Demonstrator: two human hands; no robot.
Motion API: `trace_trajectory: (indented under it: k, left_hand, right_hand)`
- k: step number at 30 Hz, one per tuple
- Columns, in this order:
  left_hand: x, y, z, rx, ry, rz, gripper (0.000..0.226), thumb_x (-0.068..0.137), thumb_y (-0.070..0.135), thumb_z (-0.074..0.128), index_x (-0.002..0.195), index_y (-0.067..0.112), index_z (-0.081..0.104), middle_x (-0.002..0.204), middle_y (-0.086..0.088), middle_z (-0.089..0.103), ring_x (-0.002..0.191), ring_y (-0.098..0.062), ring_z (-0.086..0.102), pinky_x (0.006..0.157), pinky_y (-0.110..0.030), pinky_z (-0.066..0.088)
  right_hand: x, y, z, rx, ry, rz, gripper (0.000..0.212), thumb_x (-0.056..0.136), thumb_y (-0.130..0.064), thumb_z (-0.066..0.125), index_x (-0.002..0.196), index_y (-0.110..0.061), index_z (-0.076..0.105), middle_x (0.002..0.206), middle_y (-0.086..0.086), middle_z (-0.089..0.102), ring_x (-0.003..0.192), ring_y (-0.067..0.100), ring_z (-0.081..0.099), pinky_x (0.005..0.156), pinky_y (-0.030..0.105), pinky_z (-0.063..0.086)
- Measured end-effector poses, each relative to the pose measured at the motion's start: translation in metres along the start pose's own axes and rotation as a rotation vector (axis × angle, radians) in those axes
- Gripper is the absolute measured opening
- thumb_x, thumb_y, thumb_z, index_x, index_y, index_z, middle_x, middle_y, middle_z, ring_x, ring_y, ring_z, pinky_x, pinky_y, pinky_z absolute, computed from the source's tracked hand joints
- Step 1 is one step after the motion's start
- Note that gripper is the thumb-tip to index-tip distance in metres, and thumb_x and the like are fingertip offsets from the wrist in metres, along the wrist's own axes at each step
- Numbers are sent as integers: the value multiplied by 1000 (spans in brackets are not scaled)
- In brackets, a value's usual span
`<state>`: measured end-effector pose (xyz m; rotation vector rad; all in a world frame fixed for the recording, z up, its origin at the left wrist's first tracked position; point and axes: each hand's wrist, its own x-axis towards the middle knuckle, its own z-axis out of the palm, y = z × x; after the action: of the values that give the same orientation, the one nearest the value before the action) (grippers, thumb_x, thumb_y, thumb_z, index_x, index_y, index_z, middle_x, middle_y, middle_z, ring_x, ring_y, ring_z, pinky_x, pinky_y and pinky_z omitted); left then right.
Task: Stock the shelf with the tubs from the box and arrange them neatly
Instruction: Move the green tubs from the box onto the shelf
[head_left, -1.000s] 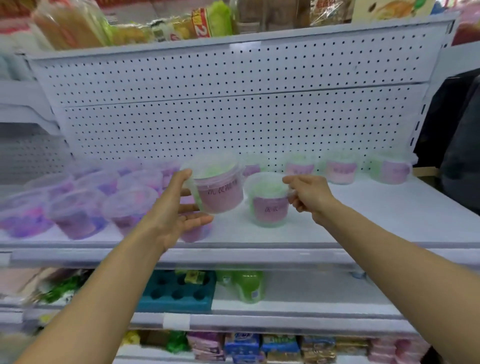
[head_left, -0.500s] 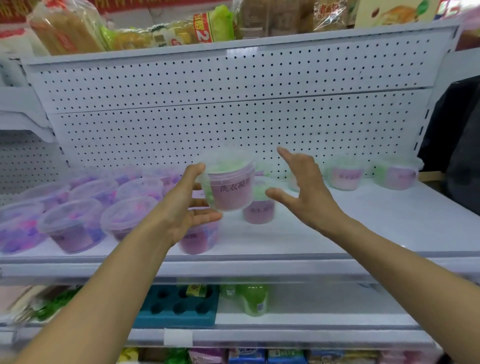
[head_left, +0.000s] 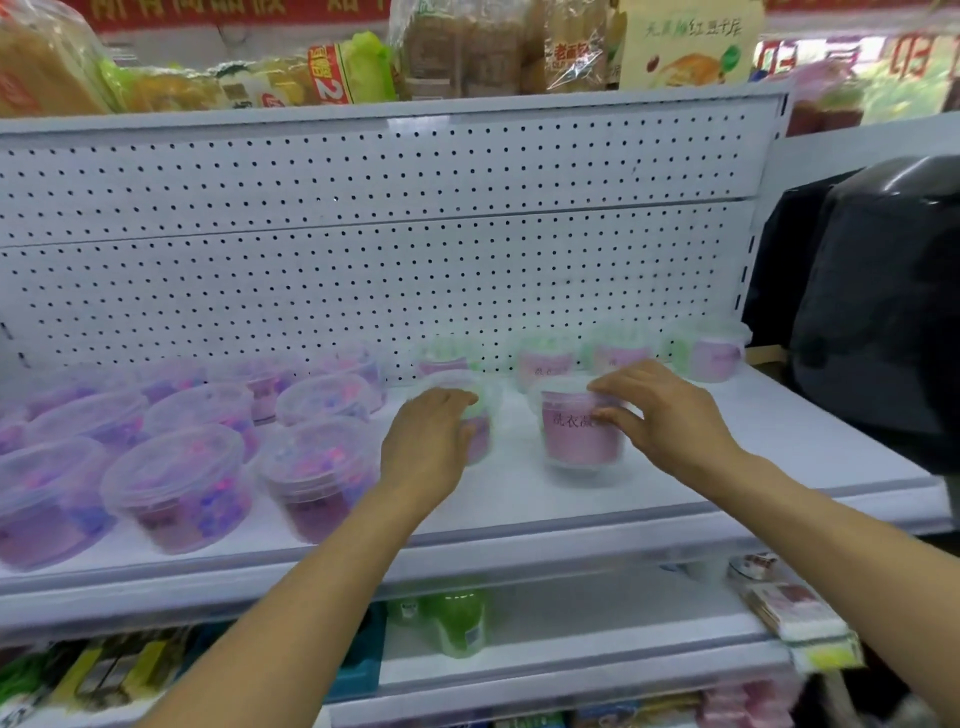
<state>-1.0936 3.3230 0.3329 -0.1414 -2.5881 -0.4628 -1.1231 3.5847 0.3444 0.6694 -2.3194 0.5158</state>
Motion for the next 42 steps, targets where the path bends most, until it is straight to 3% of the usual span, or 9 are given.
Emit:
trace_trajectory:
  k: [6,13,16,19,23,27,33,38,42]
  left_hand:
    - [17,-12,13,125,-23,-25,36,92,19,52,127,25,57,125,3,56,113,-20,45,77,-40,49]
    - [30,-13,19,219,-43,-20,36,94,17,50,129,22,54,125,-1,52,116,-22,41,68,-34,43]
    - [29,-11,17,233,-47,-7,35,95,23,50,130,21,54,126,-2,52,116,-23,42,72,-35,41]
    - [19,3,11,260,-5,71,38,93,30,52,129,17,54,126,-5,53,116,-27,45,87,-35,37]
    - [-23,39,3,169,112,216,42,89,36,60,126,14,57,124,-8,58,111,-31,52,91,-41,42]
    - [-81,84,9,83,131,264,51,90,48,51,131,16,52,127,-5,57,111,-27,54,85,-39,47]
    - [-169,149,57,-44,-103,249,58,91,58,40,139,26,39,133,4,50,110,-18,53,69,-29,46]
    - [-248,186,129,-139,-414,168,63,90,61,41,145,33,25,141,8,39,124,-16,43,86,-34,46]
    - [-306,203,190,-208,-689,25,64,92,57,43,147,32,21,149,9,30,133,-15,35,96,-33,42]
  right_hand:
    - [18,3,29,-63,-102,63,23,90,-35,60,109,-26,65,110,-10,64,107,16,50,70,34,47]
    - [33,8,51,-122,-203,92,29,89,-31,61,116,-23,61,119,-7,60,110,17,48,68,32,44]
    - [30,9,49,-133,-246,86,35,89,-32,61,123,-24,58,126,-7,57,115,16,46,71,31,44]
    - [21,7,34,-154,-313,51,47,91,-36,57,135,-28,47,142,-6,45,130,17,37,91,35,42]
    - [-17,0,-4,-198,-189,-29,51,91,-40,57,138,-24,46,144,2,45,131,24,41,98,40,38]
    - [-88,-4,-42,-153,-63,-43,49,89,-35,61,134,-17,52,136,10,53,121,33,52,86,46,49]
    - [-218,22,-78,-40,-165,49,49,89,-29,63,134,-13,51,133,12,53,120,33,52,80,41,53]
    - [-333,59,-82,-30,-339,251,49,92,-35,56,138,-21,46,136,0,49,121,21,48,73,35,55]
    - [-418,85,-64,54,-513,509,51,91,-39,56,139,-30,41,136,-6,46,121,16,46,82,39,53]
